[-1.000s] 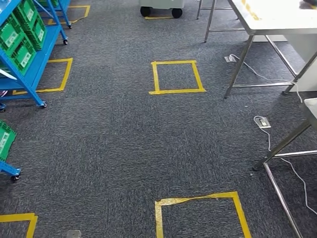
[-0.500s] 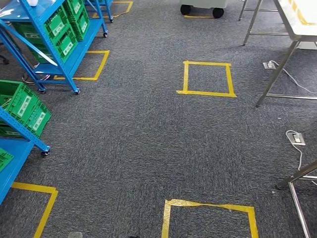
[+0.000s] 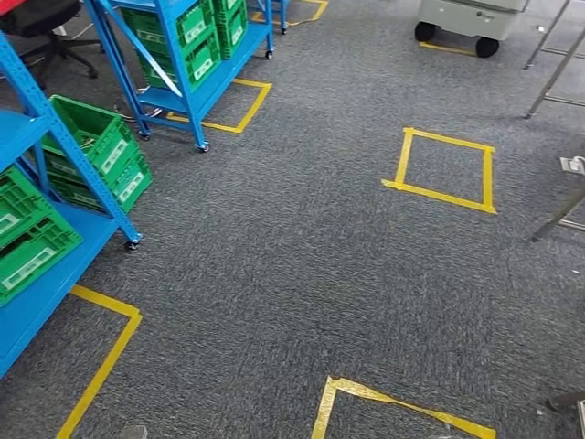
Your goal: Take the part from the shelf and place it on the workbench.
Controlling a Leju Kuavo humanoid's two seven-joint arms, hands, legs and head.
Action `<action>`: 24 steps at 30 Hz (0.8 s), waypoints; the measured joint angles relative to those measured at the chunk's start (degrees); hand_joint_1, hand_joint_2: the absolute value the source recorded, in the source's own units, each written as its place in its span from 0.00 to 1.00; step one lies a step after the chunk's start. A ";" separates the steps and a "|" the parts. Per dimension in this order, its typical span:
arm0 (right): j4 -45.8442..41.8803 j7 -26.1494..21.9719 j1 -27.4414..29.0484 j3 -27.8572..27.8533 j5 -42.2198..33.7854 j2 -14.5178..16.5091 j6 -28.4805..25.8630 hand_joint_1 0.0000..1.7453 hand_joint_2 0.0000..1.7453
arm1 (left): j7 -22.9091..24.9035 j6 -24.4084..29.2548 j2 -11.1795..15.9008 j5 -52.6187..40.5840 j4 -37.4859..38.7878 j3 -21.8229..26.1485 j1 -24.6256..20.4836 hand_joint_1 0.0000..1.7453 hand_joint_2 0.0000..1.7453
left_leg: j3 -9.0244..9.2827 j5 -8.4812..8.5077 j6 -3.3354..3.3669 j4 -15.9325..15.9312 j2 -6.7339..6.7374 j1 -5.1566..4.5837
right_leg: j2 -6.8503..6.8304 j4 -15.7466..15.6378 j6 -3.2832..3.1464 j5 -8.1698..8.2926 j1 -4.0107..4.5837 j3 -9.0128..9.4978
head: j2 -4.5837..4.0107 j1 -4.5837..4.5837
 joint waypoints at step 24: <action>0.99 0.37 -1.06 1.09 0.40 -0.20 -0.19 0.00 0.00 | 0.32 -0.63 0.85 -0.75 -0.02 1.93 0.38 0.00 0.00 | -0.50 -0.01 -1.13 0.26 4.38 -0.04 | -5.99 -16.23 -0.75 5.82 0.07 8.22 | 0.00 -0.65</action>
